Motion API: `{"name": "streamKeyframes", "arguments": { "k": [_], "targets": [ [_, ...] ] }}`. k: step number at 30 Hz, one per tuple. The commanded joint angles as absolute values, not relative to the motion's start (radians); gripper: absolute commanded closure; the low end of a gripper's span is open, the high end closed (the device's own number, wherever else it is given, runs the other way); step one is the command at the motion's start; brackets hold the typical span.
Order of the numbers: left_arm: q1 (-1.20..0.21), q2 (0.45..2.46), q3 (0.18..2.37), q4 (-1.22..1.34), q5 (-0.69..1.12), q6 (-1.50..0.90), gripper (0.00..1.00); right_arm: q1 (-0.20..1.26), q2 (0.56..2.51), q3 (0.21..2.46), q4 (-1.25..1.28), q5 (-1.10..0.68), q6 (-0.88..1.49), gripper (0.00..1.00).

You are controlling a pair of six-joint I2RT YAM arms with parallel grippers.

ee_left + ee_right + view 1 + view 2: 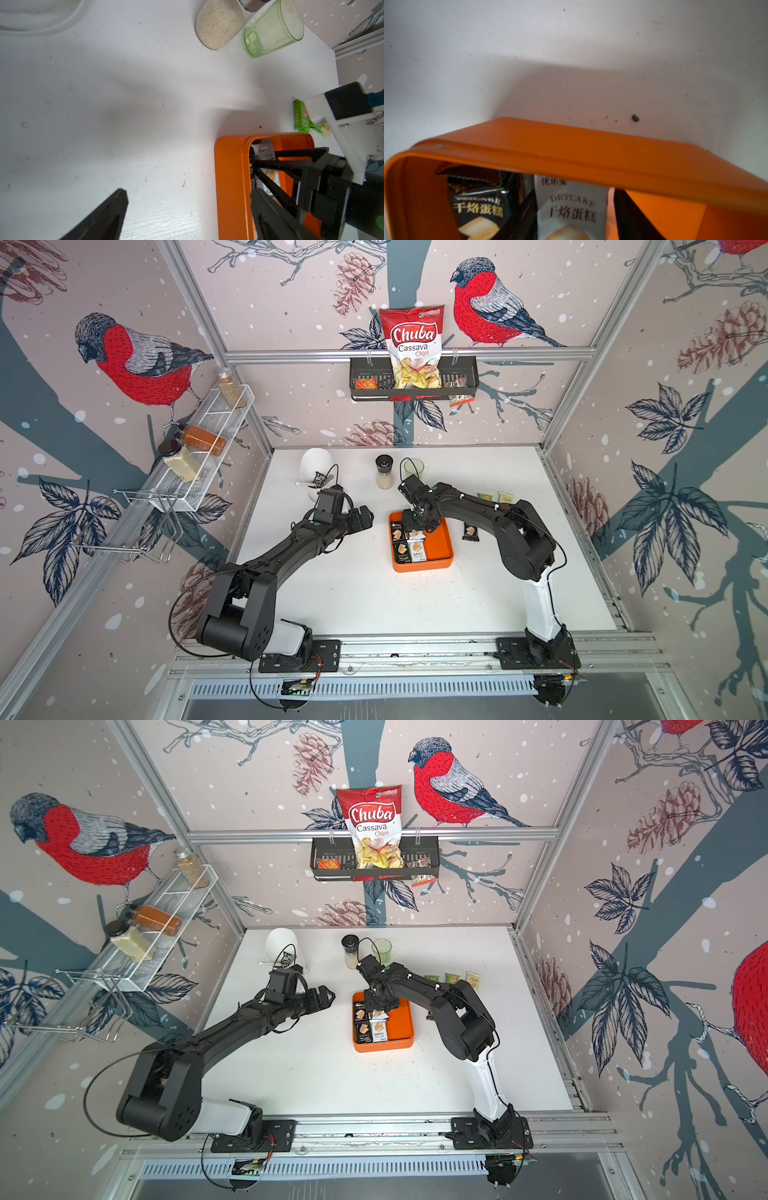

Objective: Take the cookies out of the storage box
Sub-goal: Pick up the cookie from the storage box.

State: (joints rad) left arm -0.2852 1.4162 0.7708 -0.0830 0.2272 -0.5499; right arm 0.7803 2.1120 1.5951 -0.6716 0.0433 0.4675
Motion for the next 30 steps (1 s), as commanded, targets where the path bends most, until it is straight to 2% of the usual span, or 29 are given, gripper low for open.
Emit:
{"name": "streamKeyframes", "arguments": {
  "k": [1,13,30],
  "targets": [
    [-0.284,1.411,0.769,-0.069,0.219,-0.548,0.04,0.783,2.113,1.604,-0.698,0.067,0.461,0.39],
    [-0.284,1.409,0.766,-0.069,0.219,-0.552,0.04,0.785,2.096,1.608,-0.701,0.077,0.464,0.5],
    [-0.287,1.471,0.821,-0.068,0.256,-0.552,0.04,0.733,1.896,1.488,-0.636,-0.026,0.493,0.53]
  ]
}}
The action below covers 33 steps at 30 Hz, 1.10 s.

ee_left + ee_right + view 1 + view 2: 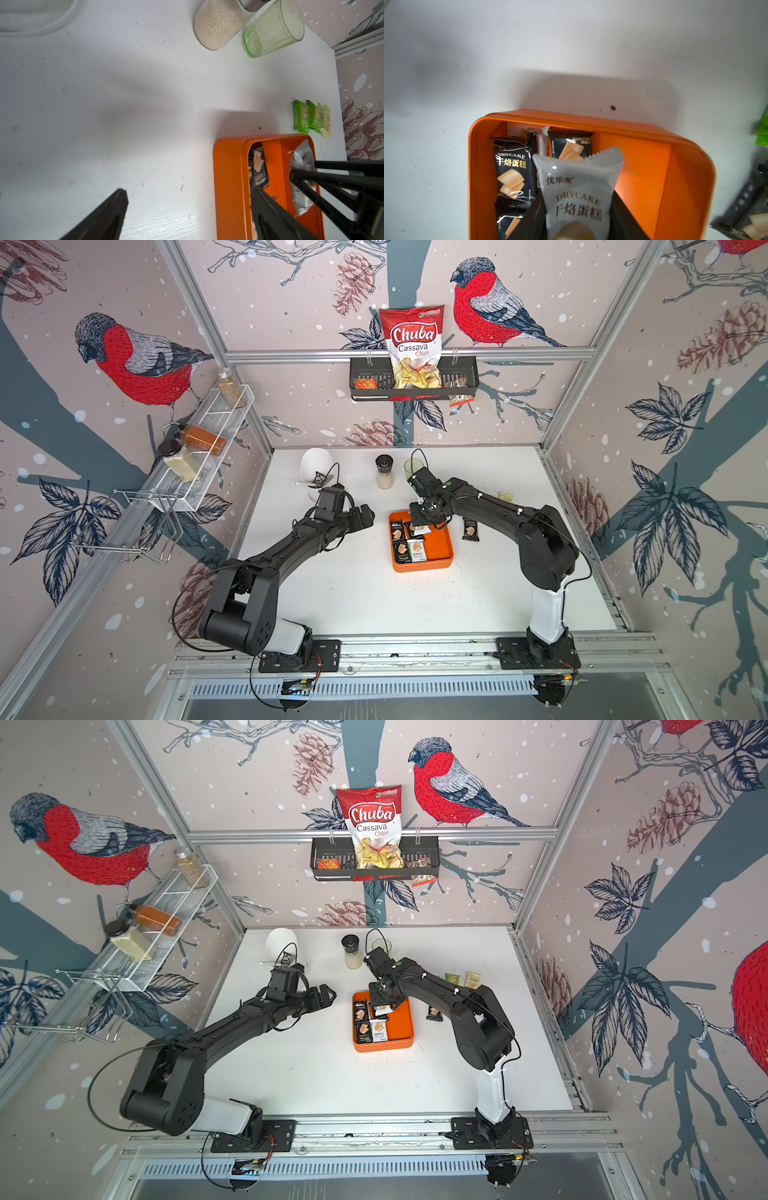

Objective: Take the cookies out of the storage box
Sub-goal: Pick up the cookie from the storage box, then place the cookie at the center of the board.

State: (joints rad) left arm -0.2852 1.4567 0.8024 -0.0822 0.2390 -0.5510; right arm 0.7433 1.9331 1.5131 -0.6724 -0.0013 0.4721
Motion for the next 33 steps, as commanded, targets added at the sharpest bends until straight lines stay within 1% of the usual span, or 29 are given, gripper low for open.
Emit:
{"name": "streamKeyframes", "arguments": {
  "k": [1,9,15,22,28,33],
  "targets": [
    [-0.288,1.479,0.827,-0.068,0.259,-0.552,0.04,0.726,1.88,1.478,-0.632,-0.028,0.495,0.53],
    [-0.31,1.552,0.9,-0.077,0.276,-0.539,0.04,0.631,1.744,1.372,-0.595,-0.023,0.501,0.54],
    [-0.325,1.607,0.955,-0.089,0.286,-0.527,0.04,0.519,1.646,1.274,-0.597,0.0,0.484,0.54],
    [-0.335,1.666,1.024,-0.098,0.306,-0.522,0.04,0.354,1.552,1.134,-0.602,0.0,0.438,0.54],
    [-0.341,1.688,1.039,-0.1,0.313,-0.522,0.04,0.213,1.532,1.035,-0.584,-0.012,0.383,0.54],
    [-0.343,1.693,1.039,-0.1,0.311,-0.522,0.04,0.158,1.571,1.025,-0.556,-0.023,0.349,0.54]
  ]
}}
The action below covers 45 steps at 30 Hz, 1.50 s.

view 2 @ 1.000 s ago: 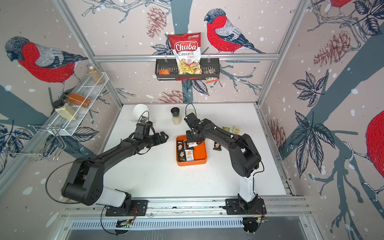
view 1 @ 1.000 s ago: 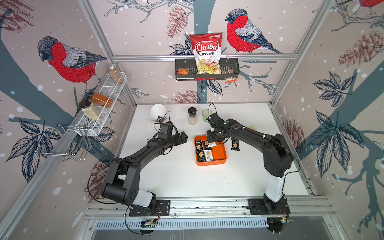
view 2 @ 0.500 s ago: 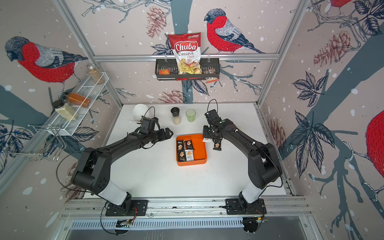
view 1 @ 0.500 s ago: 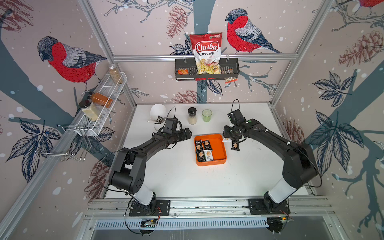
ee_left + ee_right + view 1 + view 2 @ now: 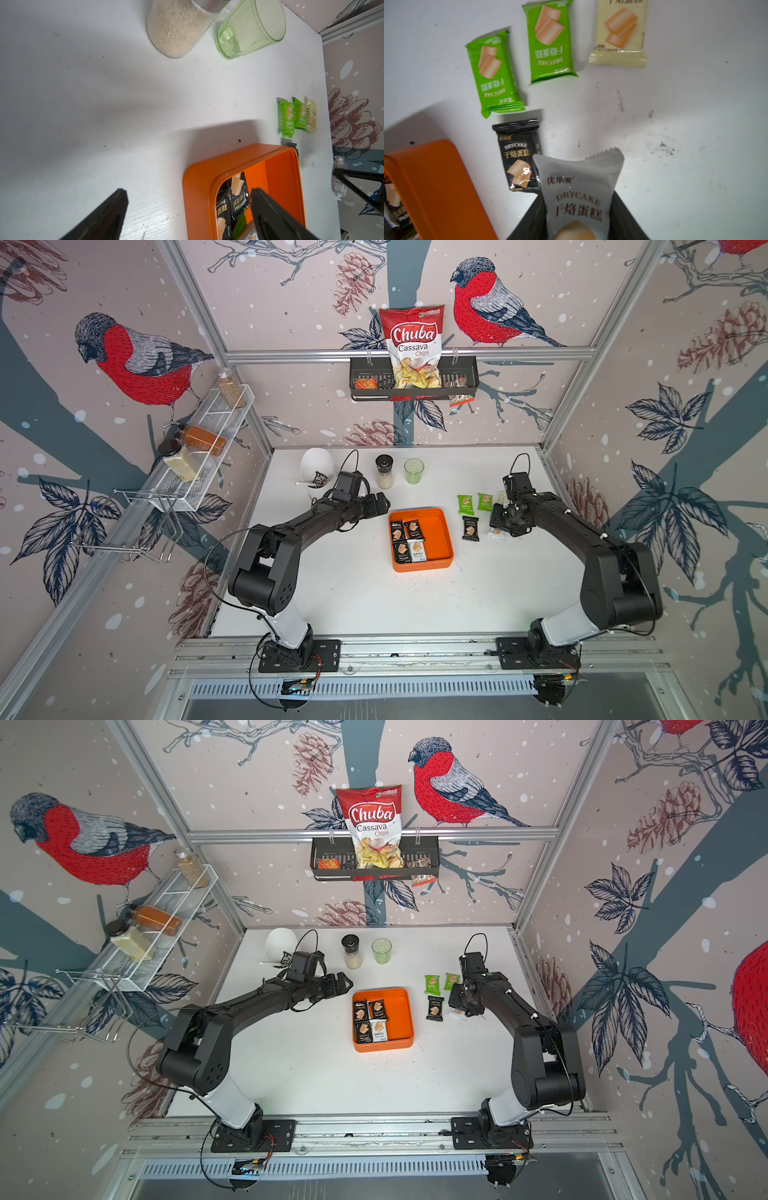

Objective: Take the cookies out of the storage box
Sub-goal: Place the cookie at the center of the board.

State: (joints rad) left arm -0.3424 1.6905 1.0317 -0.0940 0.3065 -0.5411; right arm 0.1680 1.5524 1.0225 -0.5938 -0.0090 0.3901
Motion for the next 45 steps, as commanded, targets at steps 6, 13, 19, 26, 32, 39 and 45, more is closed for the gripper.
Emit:
{"name": "streamKeyframes", "arguments": {
  "k": [6,13,19,26,32,39,45],
  "targets": [
    [-0.342,1.68,1.032,-0.098,0.302,-0.531,0.04,0.155,1.669,1.069,-0.537,-0.015,0.314,0.54],
    [-0.342,1.638,0.984,-0.091,0.275,-0.543,0.04,0.155,1.737,1.097,-0.516,-0.031,0.299,0.54],
    [-0.343,1.601,0.95,-0.092,0.256,-0.551,0.04,0.163,1.777,1.109,-0.504,-0.05,0.289,0.54],
    [-0.343,1.582,0.943,-0.109,0.244,-0.542,0.04,0.181,1.796,1.106,-0.503,-0.027,0.289,0.42],
    [-0.342,1.58,0.942,-0.101,0.241,-0.547,0.04,0.183,1.749,1.103,-0.524,0.009,0.295,0.34],
    [-0.343,1.587,0.94,-0.086,0.244,-0.554,0.04,0.203,1.686,1.141,-0.57,0.027,0.319,0.35],
    [-0.342,1.6,0.942,-0.081,0.259,-0.559,0.04,0.3,1.67,1.227,-0.597,0.029,0.362,0.35]
  ]
}}
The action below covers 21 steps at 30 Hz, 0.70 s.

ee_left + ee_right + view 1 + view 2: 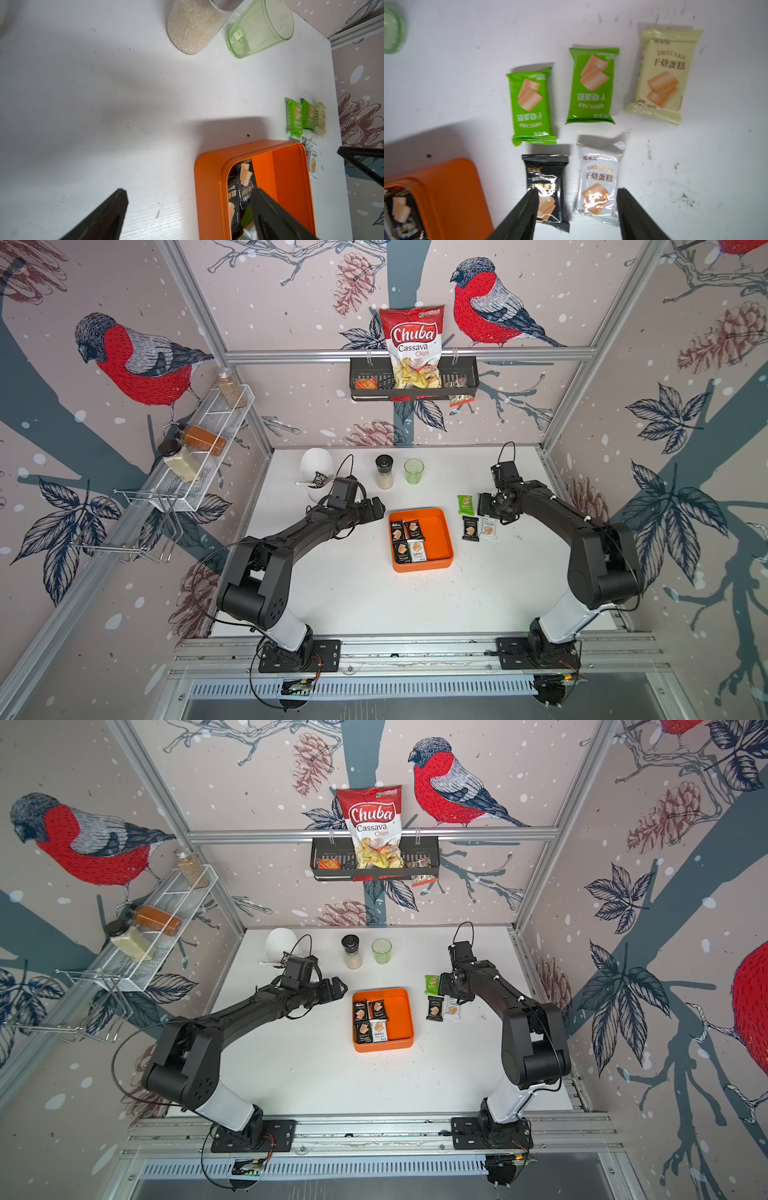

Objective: Take the cookies out of the storage box
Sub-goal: Place the cookie at the center of the board.

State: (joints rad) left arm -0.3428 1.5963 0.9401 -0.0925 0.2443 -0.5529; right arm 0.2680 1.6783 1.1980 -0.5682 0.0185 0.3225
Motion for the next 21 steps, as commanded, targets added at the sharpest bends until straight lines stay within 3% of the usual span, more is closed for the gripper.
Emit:
{"name": "streamKeyframes", "arguments": {
  "k": [1,10,21],
  "targets": [
    [-0.343,1.6,0.942,-0.084,0.259,-0.556,0.04,0.325,1.671,1.243,-0.596,0.028,0.37,0.35],
    [-0.343,1.59,0.947,-0.104,0.253,-0.533,0.04,0.549,1.748,1.367,-0.559,0.002,0.432,0.36],
    [-0.339,1.556,0.923,-0.109,0.231,-0.522,0.04,0.687,1.887,1.403,-0.507,-0.081,0.464,0.4]
  ]
}}
